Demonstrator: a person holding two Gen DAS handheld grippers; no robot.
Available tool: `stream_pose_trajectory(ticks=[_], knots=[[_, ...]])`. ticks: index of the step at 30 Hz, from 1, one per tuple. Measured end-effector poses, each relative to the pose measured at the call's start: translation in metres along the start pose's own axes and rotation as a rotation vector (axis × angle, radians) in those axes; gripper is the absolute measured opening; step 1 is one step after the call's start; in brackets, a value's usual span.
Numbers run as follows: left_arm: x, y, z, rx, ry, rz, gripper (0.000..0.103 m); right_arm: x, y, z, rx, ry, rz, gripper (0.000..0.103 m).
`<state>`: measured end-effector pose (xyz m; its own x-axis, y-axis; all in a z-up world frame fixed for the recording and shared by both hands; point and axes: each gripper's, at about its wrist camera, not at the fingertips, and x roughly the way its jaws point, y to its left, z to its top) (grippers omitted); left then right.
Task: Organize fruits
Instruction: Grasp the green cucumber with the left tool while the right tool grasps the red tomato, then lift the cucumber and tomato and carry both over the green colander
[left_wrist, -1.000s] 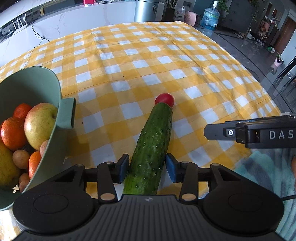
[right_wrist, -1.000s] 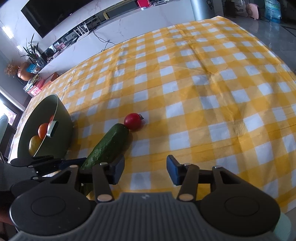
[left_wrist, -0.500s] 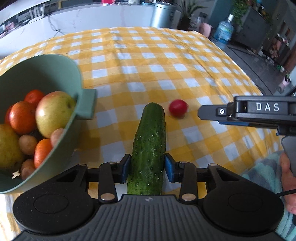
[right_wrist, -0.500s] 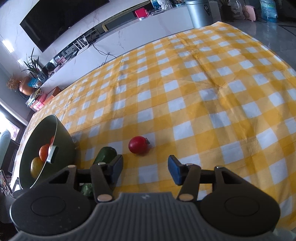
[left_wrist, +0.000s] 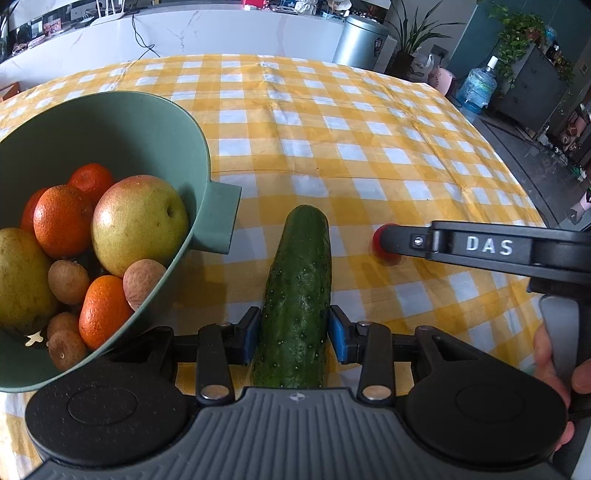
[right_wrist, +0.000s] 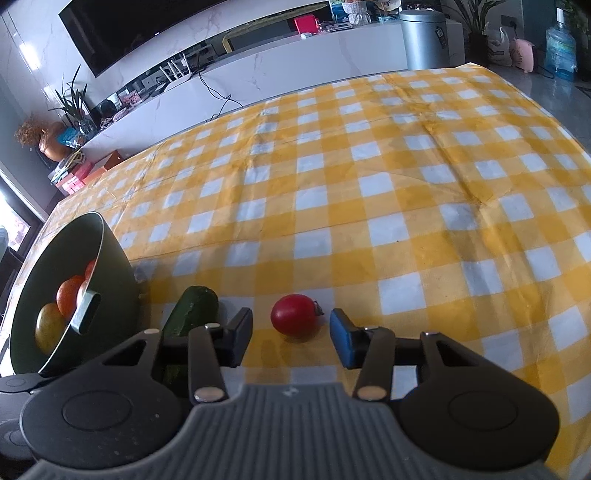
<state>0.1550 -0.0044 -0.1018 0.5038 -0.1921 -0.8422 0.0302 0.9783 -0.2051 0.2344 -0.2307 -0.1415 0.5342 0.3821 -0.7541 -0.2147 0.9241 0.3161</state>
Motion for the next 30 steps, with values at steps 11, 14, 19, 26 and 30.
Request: stream_pose_trajectory(ticks=[11, 14, 19, 26, 30], knots=[[0.007, -0.014, 0.001, 0.063, -0.020, 0.053, 0.049, 0.018, 0.005, 0.003, -0.024, 0.037, -0.027, 0.038], [0.009, -0.019, 0.000, 0.090, -0.025, 0.066, 0.052, 0.019, 0.008, 0.003, -0.035, 0.036, -0.037, 0.030], [0.009, -0.022, -0.002, 0.109, -0.035, 0.058, 0.044, 0.019, 0.009, 0.003, -0.045, 0.036, -0.039, 0.027], [0.003, -0.020, -0.005, 0.086, -0.055, 0.051, 0.044, 0.015, 0.005, 0.003, -0.017, 0.026, -0.027, 0.027], [-0.006, -0.020, -0.006, 0.069, -0.068, 0.041, 0.044, 0.010, 0.006, 0.002, -0.021, 0.008, -0.023, 0.027]])
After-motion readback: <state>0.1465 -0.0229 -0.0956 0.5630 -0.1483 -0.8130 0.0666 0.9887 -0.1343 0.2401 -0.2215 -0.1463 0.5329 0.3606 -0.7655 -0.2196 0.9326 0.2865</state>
